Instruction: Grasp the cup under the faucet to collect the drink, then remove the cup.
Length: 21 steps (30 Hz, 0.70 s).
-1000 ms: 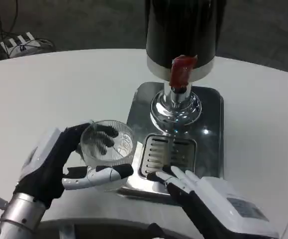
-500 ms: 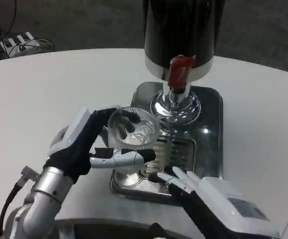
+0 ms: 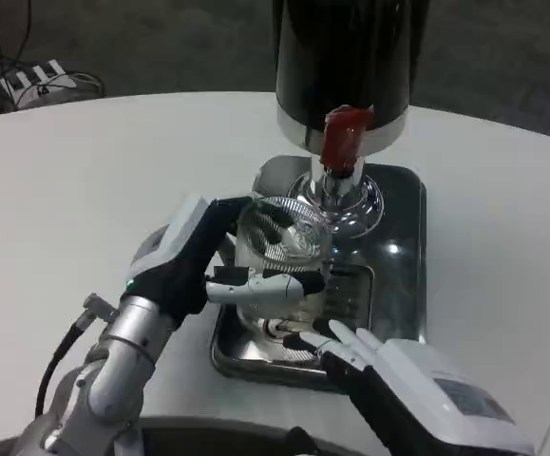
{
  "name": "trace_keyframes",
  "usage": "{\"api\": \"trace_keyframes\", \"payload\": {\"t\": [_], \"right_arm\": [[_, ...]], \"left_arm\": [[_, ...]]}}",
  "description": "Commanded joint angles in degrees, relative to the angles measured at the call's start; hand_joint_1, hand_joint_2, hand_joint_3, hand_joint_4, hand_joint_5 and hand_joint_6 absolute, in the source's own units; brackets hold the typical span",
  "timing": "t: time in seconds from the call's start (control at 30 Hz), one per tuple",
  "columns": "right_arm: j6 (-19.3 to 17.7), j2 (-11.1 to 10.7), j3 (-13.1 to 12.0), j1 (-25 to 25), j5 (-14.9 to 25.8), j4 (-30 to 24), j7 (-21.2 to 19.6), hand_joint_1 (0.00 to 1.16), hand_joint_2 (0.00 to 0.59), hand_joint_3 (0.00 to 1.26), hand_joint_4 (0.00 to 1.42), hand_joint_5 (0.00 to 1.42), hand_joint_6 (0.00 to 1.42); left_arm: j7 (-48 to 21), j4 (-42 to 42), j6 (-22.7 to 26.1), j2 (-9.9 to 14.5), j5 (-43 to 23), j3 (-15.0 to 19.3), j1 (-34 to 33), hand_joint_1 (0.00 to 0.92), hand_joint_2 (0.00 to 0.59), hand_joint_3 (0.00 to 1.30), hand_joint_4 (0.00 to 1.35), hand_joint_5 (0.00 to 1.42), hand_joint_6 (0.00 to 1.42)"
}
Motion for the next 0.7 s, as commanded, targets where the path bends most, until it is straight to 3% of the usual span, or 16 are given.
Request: {"api": "trace_keyframes", "payload": {"t": [0.03,0.7], "right_arm": [[-0.05,2.29,1.79,1.17,-0.38,-0.71,0.49,0.69,0.493,0.15,0.02,0.00,0.00],[0.31,2.31,1.01,0.86,0.29,-0.08,-0.07,0.69,0.493,0.15,0.02,0.00,0.00]], "left_arm": [[1.99,2.39,0.32,-1.51,0.72,-1.52,-2.29,0.658,0.000,0.98,1.08,1.05,0.86],[4.27,7.44,5.41,-4.02,2.29,-8.19,-5.59,0.621,0.000,0.95,1.06,1.03,0.89]]}}
